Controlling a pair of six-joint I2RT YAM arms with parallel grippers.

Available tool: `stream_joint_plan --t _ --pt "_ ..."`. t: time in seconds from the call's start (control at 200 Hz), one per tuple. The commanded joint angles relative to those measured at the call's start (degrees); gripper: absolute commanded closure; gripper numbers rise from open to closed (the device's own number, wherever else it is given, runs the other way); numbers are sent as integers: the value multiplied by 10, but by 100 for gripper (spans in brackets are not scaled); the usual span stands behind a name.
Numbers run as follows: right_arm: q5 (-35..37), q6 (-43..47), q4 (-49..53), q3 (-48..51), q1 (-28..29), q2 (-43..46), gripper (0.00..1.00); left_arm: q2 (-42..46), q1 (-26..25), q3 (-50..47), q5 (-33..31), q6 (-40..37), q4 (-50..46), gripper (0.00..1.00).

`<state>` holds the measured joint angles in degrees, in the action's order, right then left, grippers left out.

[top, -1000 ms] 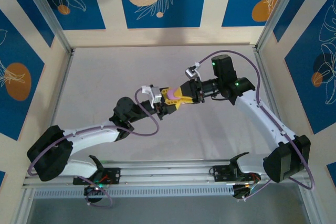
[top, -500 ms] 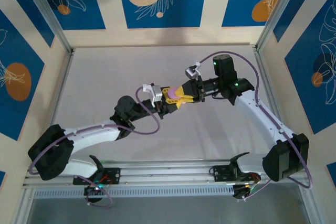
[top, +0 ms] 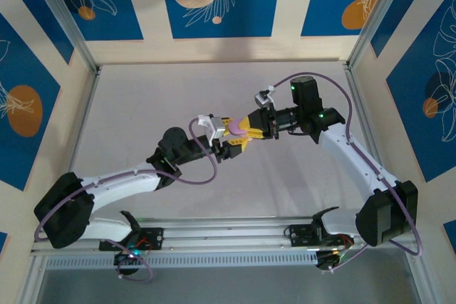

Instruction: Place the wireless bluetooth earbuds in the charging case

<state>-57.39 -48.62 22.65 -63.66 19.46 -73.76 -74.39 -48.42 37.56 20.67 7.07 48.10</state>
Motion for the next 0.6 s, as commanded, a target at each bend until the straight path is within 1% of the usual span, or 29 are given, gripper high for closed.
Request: stream_joint_plan --t 0.0,0.305,0.4,0.5,0.595 --pt "17 -16 -24 9 -10 15 88 21 -6 17 3 -14 -15 41" --pt "48 -31 -48 32 -29 32 89 50 -6 4 -23 -34 -59 31" --pt "65 -29 -49 41 -32 34 89 70 -7 -4 -38 -51 -87 24" --pt "114 -3 -27 57 -31 29 88 101 -6 -16 -82 -59 -118 21" --pt "149 12 -12 80 -30 2 87 135 -5 -32 -131 -60 -132 18"
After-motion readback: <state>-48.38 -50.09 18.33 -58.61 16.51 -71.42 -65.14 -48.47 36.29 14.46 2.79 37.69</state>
